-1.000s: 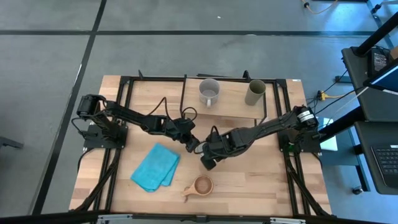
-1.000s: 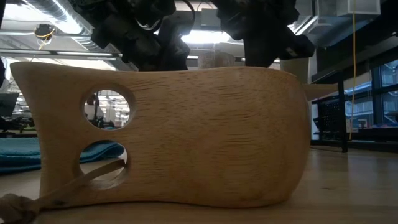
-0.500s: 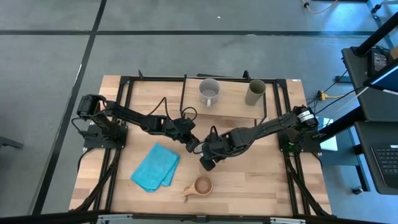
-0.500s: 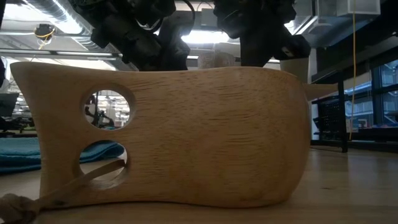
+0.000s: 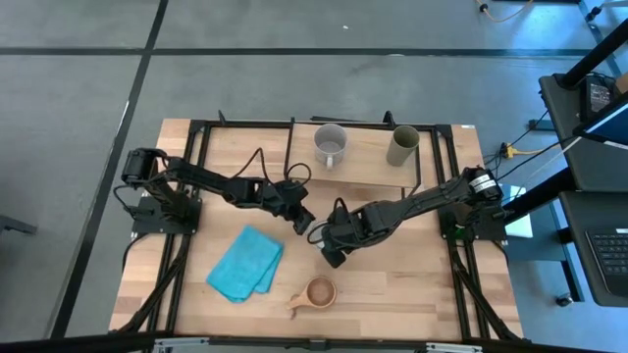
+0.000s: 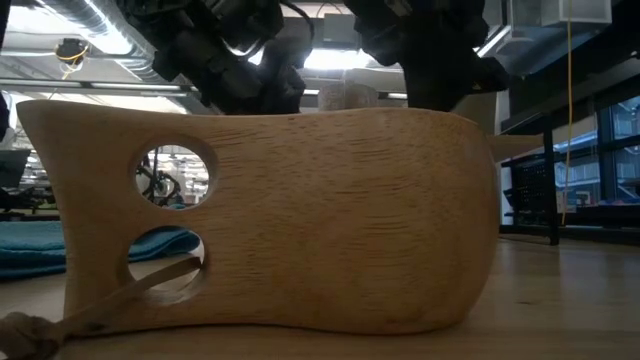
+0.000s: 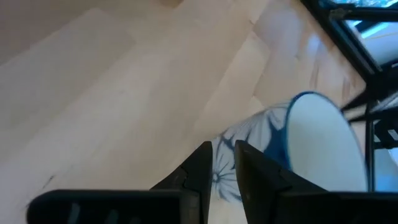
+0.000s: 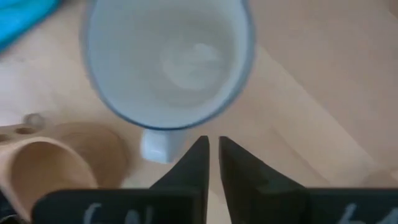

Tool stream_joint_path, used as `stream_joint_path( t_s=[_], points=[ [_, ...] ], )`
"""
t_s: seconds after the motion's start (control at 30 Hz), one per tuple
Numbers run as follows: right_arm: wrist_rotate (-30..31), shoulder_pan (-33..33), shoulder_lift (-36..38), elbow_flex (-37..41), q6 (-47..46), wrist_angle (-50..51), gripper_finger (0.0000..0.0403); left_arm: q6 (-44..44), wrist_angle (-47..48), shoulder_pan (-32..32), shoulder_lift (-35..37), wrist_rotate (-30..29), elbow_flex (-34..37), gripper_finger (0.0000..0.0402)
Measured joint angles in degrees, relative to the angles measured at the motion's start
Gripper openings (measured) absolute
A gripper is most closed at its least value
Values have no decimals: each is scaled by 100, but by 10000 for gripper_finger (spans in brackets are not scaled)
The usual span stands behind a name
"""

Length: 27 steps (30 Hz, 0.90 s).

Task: Stack small to large cups/mugs on shelf
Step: Put the blue mug on the shelf

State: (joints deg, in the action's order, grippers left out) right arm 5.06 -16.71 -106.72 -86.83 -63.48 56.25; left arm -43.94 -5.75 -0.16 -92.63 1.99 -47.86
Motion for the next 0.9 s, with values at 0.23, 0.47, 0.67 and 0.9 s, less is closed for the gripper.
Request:
stream_joint_path(
  t_s=[0.23, 0.47, 0.67, 0.9],
  points=[
    [48, 0, 2, 0, 88, 229, 52, -119, 361, -333, 42, 135, -4, 64],
    [45, -1, 2, 0, 238, 68, 53, -372, 337, -706, 42, -301, -4, 64],
    [22, -2, 4, 0, 417, -256, 53, -400, 299, -610, 42, -445, -4, 64],
    [-41, -2, 4, 0, 478, -413, 53, -400, 210, -417, 42, -447, -4, 64]
  ],
)
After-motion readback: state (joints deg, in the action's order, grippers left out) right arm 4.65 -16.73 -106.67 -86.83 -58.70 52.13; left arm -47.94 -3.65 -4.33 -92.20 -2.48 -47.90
